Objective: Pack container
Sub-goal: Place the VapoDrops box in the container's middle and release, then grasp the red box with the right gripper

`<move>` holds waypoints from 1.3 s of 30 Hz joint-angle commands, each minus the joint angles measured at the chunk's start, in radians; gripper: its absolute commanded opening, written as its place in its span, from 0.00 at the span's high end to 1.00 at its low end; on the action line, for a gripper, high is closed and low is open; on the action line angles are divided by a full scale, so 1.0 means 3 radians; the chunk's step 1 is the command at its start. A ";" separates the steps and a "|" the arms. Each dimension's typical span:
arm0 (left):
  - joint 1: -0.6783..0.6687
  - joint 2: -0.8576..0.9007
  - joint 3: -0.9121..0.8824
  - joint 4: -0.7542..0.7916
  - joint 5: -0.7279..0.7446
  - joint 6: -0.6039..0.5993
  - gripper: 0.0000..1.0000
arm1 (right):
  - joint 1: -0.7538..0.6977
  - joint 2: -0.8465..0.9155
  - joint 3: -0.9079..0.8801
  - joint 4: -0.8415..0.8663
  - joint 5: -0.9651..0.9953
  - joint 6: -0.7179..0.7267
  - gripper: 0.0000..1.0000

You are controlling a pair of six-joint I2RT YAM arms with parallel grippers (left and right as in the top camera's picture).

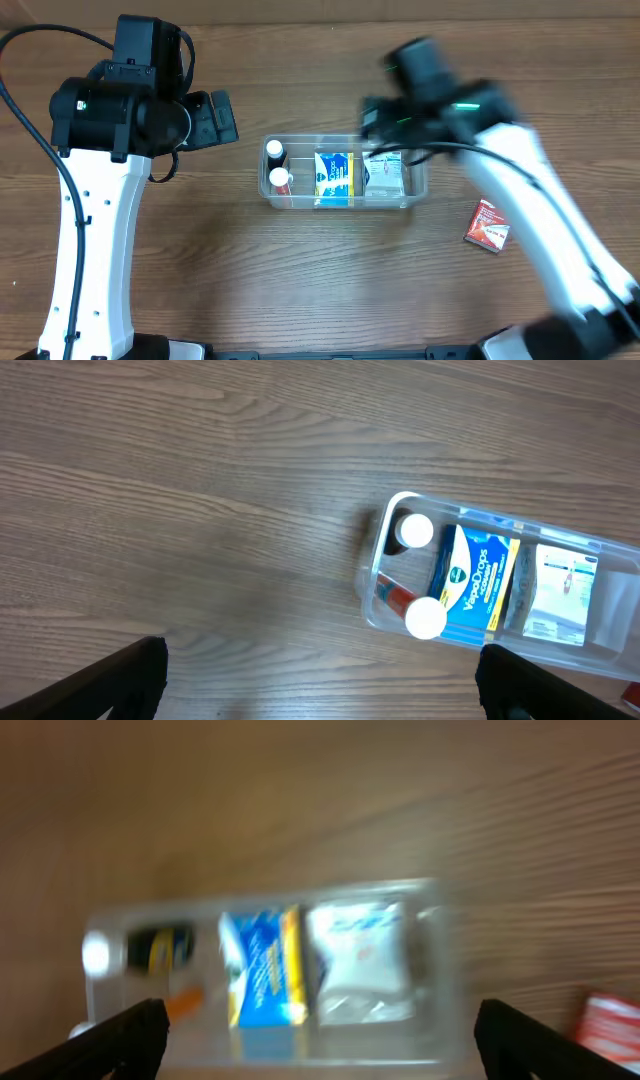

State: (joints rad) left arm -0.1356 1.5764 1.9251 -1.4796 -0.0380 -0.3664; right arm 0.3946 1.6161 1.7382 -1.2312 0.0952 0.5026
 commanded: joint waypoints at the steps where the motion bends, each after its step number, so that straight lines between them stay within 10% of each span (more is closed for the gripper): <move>1: 0.0014 0.0018 0.0027 -0.0001 -0.0024 0.0039 0.00 | -0.0767 -0.0390 0.0085 -0.0277 0.0202 0.0100 0.00; 6: 0.0014 0.0018 0.0027 0.0001 -0.0024 0.0038 0.00 | -0.1670 -0.0331 -0.0495 -0.0591 0.0130 -0.0139 0.00; 19: 0.0014 0.0018 0.0027 -0.0001 -0.0023 0.0038 0.00 | -0.1715 -0.0027 -0.2653 0.1130 0.0027 -0.0580 0.00; 39: 0.0014 0.0018 0.0027 -0.0005 -0.0047 0.0039 0.00 | -0.1712 0.0058 -0.2689 0.1261 -0.0365 -0.0581 0.24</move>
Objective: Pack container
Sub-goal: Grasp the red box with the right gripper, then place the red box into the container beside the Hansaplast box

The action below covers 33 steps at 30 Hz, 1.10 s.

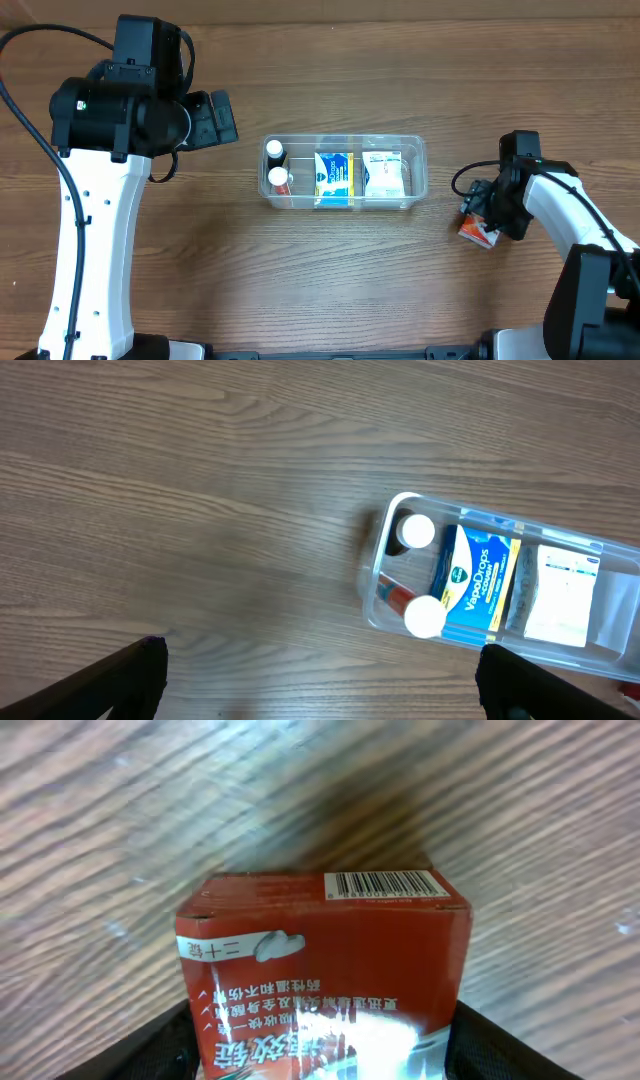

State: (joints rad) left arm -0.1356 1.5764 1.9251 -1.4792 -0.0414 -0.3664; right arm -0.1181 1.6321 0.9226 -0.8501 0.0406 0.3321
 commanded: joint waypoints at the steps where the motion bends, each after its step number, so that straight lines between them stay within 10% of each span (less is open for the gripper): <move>1: 0.0014 0.0018 0.0027 -0.0008 -0.0037 0.0039 0.00 | -0.0003 -0.0013 0.0097 -0.0076 -0.0226 -0.0013 0.25; 10: 0.0014 0.0018 0.0027 -0.0004 -0.0036 0.0037 0.00 | 0.0437 -0.0760 0.1865 -0.0843 -0.0666 -0.0088 0.30; 18: 0.0014 0.0018 0.0027 -0.0006 -0.0036 0.0038 0.00 | 0.1582 -0.0051 0.1877 -0.0727 -0.0350 -0.0062 0.30; 33: 0.0014 0.0018 0.0027 -0.0020 -0.0047 0.0039 0.00 | 0.1634 0.0744 0.1890 -0.0640 -0.0351 -0.0061 0.20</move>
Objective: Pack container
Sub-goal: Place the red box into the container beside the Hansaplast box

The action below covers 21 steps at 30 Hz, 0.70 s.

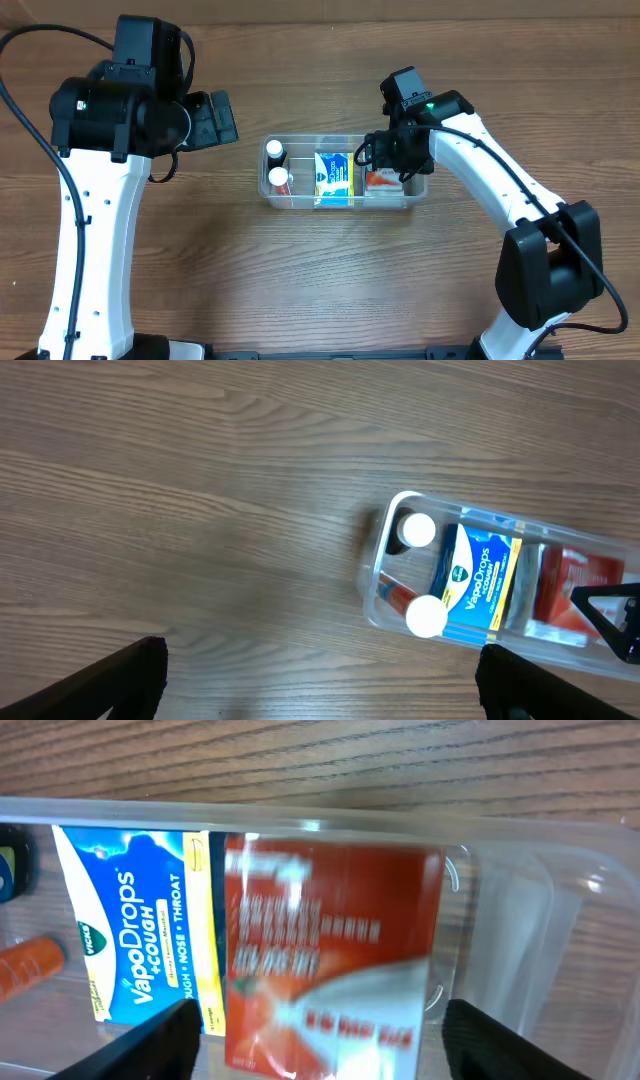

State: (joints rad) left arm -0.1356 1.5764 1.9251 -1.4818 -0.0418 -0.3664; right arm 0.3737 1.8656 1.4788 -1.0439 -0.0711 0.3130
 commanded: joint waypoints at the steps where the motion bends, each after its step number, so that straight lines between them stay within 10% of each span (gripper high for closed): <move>1: 0.0014 0.0018 0.0027 -0.0011 -0.0046 0.0039 0.00 | -0.0005 -0.0069 0.0052 -0.0001 0.0022 0.0003 0.20; 8: 0.0014 0.0018 0.0027 0.0005 -0.0046 0.0038 0.00 | 0.0212 -0.0690 0.0324 -0.0003 -0.0294 -0.0366 0.25; 21: 0.0014 0.0018 0.0027 0.0004 -0.0046 0.0038 0.00 | 0.0669 0.0032 0.0306 0.0409 -0.0998 -0.0347 0.28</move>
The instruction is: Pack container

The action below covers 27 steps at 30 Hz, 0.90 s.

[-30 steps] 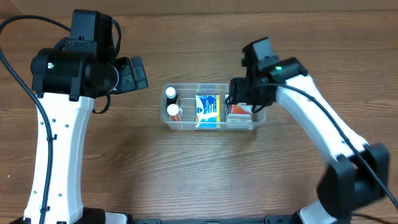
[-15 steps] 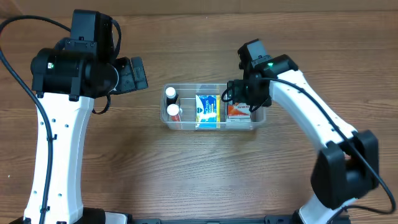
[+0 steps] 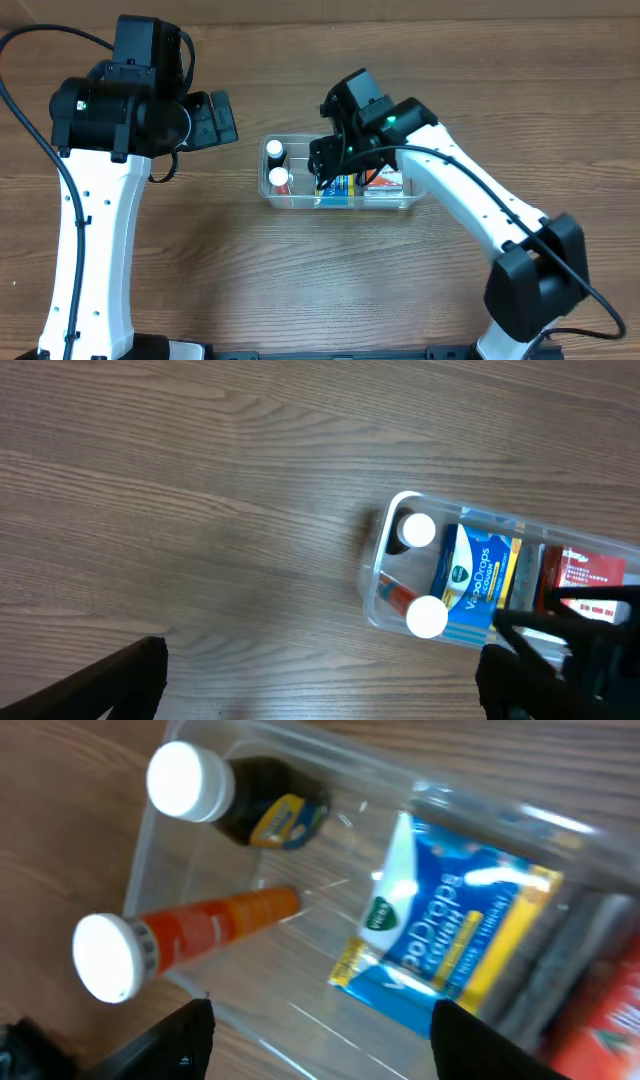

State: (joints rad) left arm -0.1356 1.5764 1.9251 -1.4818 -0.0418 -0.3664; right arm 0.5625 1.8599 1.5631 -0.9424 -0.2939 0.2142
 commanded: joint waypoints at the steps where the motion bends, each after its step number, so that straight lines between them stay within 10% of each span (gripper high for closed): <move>1: 0.0014 0.0018 0.0027 0.0004 -0.0046 0.0038 0.00 | 0.0042 0.0057 0.0025 0.0076 -0.0261 -0.0019 0.28; 11: 0.0014 0.0018 0.0027 0.0004 -0.0060 0.0038 0.00 | 0.0048 0.0331 0.0025 0.0088 -0.0299 0.0019 0.31; 16: 0.0014 0.0018 0.0025 0.0003 -0.0060 0.0038 0.00 | 0.0048 0.0369 0.0025 0.0183 -0.0298 0.0042 0.96; 27: 0.0014 0.0018 0.0025 0.0004 -0.0058 0.0038 0.00 | 0.0052 0.0548 0.0025 0.0248 -0.0324 0.0160 0.96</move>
State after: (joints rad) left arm -0.1356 1.5764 1.9251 -1.4818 -0.0422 -0.3664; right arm 0.5713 1.9884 1.5627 -0.8768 -0.3744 0.2436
